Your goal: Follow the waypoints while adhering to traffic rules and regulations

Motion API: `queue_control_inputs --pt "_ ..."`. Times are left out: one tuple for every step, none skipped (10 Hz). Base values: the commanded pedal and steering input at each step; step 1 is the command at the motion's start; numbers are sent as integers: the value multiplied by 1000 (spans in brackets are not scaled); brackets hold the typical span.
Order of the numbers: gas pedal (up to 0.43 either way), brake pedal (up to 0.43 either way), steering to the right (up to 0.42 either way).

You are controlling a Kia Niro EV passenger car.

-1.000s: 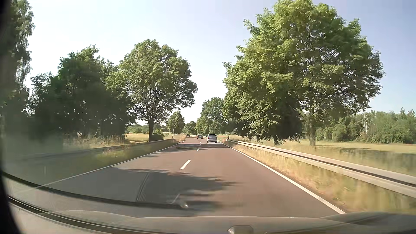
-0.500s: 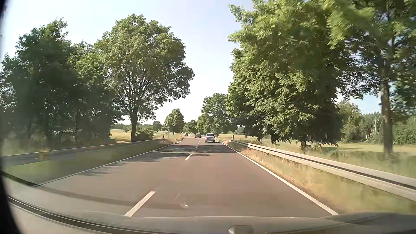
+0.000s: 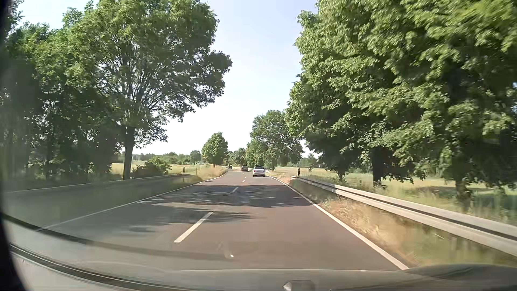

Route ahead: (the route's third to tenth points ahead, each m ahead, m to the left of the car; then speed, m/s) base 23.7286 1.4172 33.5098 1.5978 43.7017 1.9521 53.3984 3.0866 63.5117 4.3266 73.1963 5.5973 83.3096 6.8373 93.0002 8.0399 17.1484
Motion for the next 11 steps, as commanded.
queue_control_inputs --pt "67 18 -3" --pt "67 18 -4" --pt "67 18 -5" --pt "67 18 -6" --pt "67 18 -7" --pt "67 18 -7" --pt "67 18 -7" --pt "67 18 -7" --pt "67 18 -7" --pt "67 18 -7" --pt "67 18 -7"
